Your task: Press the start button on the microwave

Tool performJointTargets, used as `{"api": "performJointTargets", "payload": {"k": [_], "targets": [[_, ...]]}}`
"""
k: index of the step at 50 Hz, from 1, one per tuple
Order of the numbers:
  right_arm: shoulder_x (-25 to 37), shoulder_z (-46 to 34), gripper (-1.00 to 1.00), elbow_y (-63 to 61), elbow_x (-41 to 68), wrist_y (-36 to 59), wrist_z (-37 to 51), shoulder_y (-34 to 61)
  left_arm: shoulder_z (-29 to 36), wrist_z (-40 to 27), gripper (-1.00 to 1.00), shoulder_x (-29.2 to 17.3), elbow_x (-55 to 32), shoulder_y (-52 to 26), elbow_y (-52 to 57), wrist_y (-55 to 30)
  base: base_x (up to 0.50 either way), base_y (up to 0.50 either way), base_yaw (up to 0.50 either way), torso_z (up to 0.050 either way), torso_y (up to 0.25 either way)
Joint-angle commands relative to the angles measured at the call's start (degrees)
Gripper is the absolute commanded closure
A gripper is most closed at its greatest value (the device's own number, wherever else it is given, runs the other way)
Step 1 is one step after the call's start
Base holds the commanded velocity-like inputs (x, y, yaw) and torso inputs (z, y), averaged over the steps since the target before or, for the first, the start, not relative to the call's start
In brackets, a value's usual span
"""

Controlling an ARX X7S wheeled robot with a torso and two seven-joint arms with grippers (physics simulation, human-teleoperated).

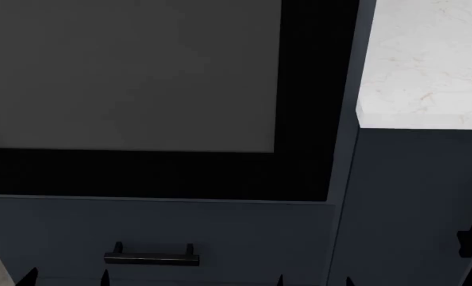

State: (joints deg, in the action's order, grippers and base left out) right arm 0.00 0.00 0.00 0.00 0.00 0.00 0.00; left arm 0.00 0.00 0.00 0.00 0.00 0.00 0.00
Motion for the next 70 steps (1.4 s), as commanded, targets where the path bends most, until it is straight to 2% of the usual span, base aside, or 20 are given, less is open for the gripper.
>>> {"api": "performJointTargets", "payload": {"k": [1,13,43,65,70], "targets": [[0.87,-1.08,-1.00,1.08,0.88,-0.75,1.06,0.36,2.88,-2.82,-1.00,-2.42,-2.44,-0.41,-1.23,0.96,0.00,0.00,0.00,0.000,0.000],[2.83,-3.49,-1.00,-0.29,1.33,0.54,4.04,0.03,3.58,-4.01,-1.00,-3.57,-4.82,-0.58,-1.02,1.19,0.00,0.00,0.00,0.000,0.000],[5.27,-6.24,-1.00,-2.61,3.04,-1.47,6.74,0.90,5.74,-8.30,-1.00,-5.93,-4.56,-0.98,1.86,0.39,0.00,0.00,0.00,0.000,0.000],[6.38,-7.47,-1.00,-2.20,5.30,-2.65,8.07,0.52,7.07,-9.71,-1.00,-7.07,-5.49,-0.81,1.66,0.87,0.48,0.00,0.00,0.000,0.000],[6.29,-7.59,-1.00,-2.07,6.41,-2.11,8.34,0.49,7.30,-9.92,-1.00,-7.20,-5.82,-0.48,1.06,1.52,0.00,0.00,0.00,0.000,0.000]]}}
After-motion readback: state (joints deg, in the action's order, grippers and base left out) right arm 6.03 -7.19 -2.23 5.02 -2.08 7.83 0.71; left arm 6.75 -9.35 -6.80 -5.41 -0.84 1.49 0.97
